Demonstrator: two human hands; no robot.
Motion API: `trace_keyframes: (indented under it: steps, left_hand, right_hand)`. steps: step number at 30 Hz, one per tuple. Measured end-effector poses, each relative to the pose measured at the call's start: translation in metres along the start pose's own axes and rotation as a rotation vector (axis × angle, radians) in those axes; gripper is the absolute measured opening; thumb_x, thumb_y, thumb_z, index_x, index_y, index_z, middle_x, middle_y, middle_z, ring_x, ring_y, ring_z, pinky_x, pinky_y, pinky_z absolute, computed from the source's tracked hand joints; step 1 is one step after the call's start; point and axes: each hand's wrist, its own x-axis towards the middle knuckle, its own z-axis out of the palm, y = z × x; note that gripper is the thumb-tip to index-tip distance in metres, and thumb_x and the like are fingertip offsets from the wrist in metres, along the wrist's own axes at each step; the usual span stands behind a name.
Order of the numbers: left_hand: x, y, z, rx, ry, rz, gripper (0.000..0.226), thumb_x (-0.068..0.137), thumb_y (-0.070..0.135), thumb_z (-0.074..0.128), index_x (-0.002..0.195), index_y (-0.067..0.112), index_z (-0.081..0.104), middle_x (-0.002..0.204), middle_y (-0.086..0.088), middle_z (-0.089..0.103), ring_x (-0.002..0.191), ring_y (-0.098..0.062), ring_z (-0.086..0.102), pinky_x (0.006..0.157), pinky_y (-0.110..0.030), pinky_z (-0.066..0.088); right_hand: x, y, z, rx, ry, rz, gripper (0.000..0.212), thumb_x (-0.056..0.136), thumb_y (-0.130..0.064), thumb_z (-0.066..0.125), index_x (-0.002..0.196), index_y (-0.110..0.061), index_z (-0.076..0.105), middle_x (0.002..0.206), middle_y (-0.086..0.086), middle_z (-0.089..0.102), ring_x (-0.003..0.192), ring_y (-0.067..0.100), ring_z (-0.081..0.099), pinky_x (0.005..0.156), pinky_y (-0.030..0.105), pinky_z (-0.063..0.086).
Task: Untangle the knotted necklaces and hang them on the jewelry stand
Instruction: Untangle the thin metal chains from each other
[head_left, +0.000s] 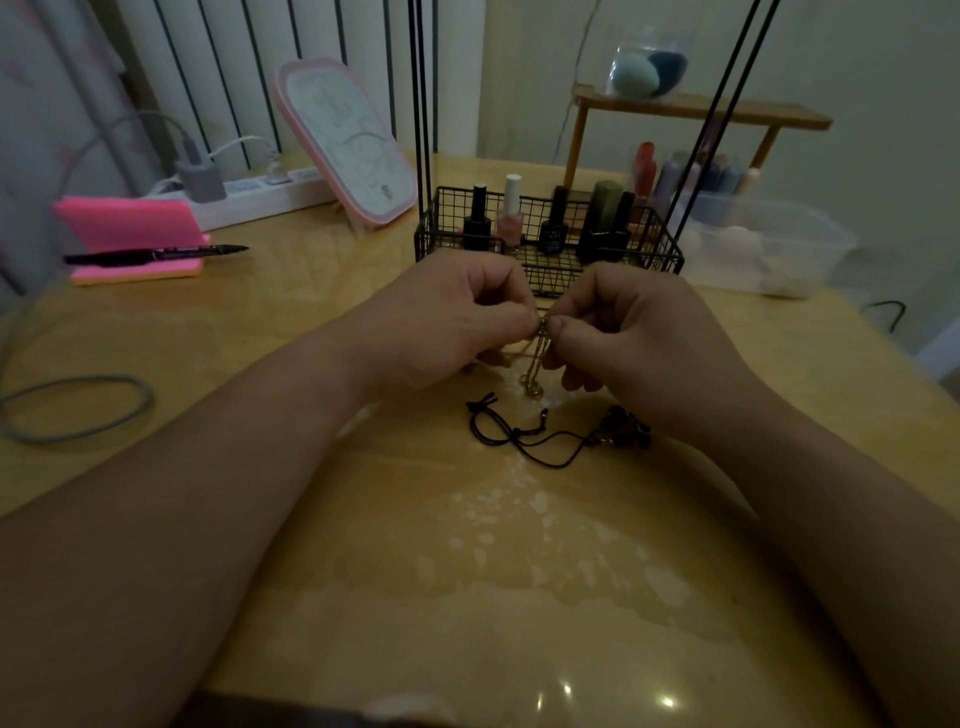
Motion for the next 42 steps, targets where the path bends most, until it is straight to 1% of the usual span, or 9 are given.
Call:
trace_keyframes:
  steps: [2, 5, 13, 17, 21, 25, 30, 36, 42]
  left_hand:
    - [0.0, 0.0, 0.0, -0.021, -0.015, -0.006, 0.008, 0.098, 0.014, 0.068, 0.091, 0.013, 0.07, 0.082, -0.004, 0.067, 0.079, -0.014, 0.066, 0.076, -0.031, 0.06]
    - [-0.001, 0.001, -0.004, -0.12, -0.048, -0.04, 0.005, 0.099, 0.011, 0.066, 0.095, 0.009, 0.069, 0.093, -0.017, 0.067, 0.087, -0.022, 0.066, 0.087, -0.041, 0.061]
    - [-0.001, -0.002, -0.006, -0.28, -0.118, -0.132, 0.007, 0.099, 0.015, 0.063, 0.098, 0.011, 0.068, 0.1, -0.012, 0.069, 0.096, -0.023, 0.065, 0.088, -0.039, 0.052]
    - [-0.002, 0.0, -0.005, -0.253, -0.134, -0.15, 0.013, 0.101, 0.019, 0.06, 0.099, 0.01, 0.069, 0.09, -0.002, 0.072, 0.089, -0.017, 0.064, 0.083, -0.039, 0.048]
    - [-0.002, 0.003, -0.005, -0.229, -0.124, -0.159, 0.01, 0.1, 0.014, 0.06, 0.097, 0.009, 0.068, 0.087, -0.005, 0.065, 0.08, -0.017, 0.059, 0.072, -0.029, 0.051]
    - [-0.001, 0.003, -0.004, -0.134, -0.036, -0.098, 0.01, 0.097, 0.011, 0.065, 0.087, 0.011, 0.069, 0.079, -0.004, 0.061, 0.076, -0.019, 0.056, 0.076, -0.037, 0.049]
    - [-0.003, 0.005, 0.001, -0.138, 0.02, -0.068, 0.016, 0.093, 0.01, 0.066, 0.09, -0.005, 0.061, 0.077, -0.011, 0.055, 0.07, -0.021, 0.048, 0.069, -0.038, 0.042]
    - [-0.006, 0.012, -0.004, -0.045, -0.12, -0.105, 0.018, 0.1, 0.012, 0.058, 0.084, 0.014, 0.066, 0.063, 0.005, 0.056, 0.055, -0.009, 0.043, 0.05, -0.021, 0.035]
    - [-0.008, 0.013, -0.008, 0.006, -0.169, -0.107, 0.019, 0.099, 0.011, 0.061, 0.082, 0.012, 0.07, 0.061, 0.004, 0.057, 0.057, -0.009, 0.045, 0.054, -0.023, 0.038]
  right_hand:
    - [0.001, 0.0, 0.0, 0.045, -0.007, 0.03, 0.003, 0.095, -0.018, 0.069, 0.093, -0.017, 0.067, 0.079, -0.002, 0.076, 0.067, 0.011, 0.073, 0.06, 0.029, 0.06]
    - [0.002, 0.0, -0.002, 0.166, -0.023, 0.063, 0.003, 0.097, -0.014, 0.066, 0.096, -0.012, 0.068, 0.08, 0.003, 0.076, 0.069, 0.017, 0.072, 0.062, 0.029, 0.058]
    - [0.0, 0.001, -0.006, 0.23, -0.043, -0.03, 0.004, 0.098, -0.004, 0.065, 0.096, -0.008, 0.065, 0.082, 0.007, 0.075, 0.072, 0.021, 0.072, 0.064, 0.032, 0.057]
    - [0.0, 0.002, -0.008, 0.173, -0.052, -0.066, 0.004, 0.097, -0.007, 0.066, 0.096, -0.01, 0.066, 0.083, 0.003, 0.075, 0.073, 0.018, 0.073, 0.065, 0.03, 0.059]
    - [-0.001, 0.001, -0.007, 0.167, -0.06, -0.07, 0.003, 0.096, -0.007, 0.068, 0.095, -0.009, 0.067, 0.084, 0.004, 0.076, 0.072, 0.015, 0.072, 0.063, 0.022, 0.055]
    - [-0.001, 0.0, -0.003, 0.121, -0.019, -0.062, 0.004, 0.096, -0.011, 0.069, 0.094, -0.013, 0.067, 0.082, 0.0, 0.076, 0.071, 0.012, 0.073, 0.063, 0.02, 0.056]
    - [-0.001, -0.001, 0.004, 0.089, 0.013, -0.02, 0.004, 0.096, -0.013, 0.069, 0.093, -0.015, 0.066, 0.08, -0.002, 0.076, 0.071, 0.011, 0.074, 0.066, 0.027, 0.061]
    - [-0.002, -0.001, -0.003, 0.07, -0.039, -0.091, 0.003, 0.095, -0.016, 0.071, 0.094, -0.017, 0.069, 0.083, 0.003, 0.075, 0.074, 0.014, 0.073, 0.072, 0.039, 0.063]
    - [-0.002, 0.001, -0.009, 0.035, -0.146, -0.111, 0.003, 0.094, -0.017, 0.071, 0.095, -0.015, 0.07, 0.085, 0.006, 0.074, 0.076, 0.019, 0.073, 0.073, 0.048, 0.062]
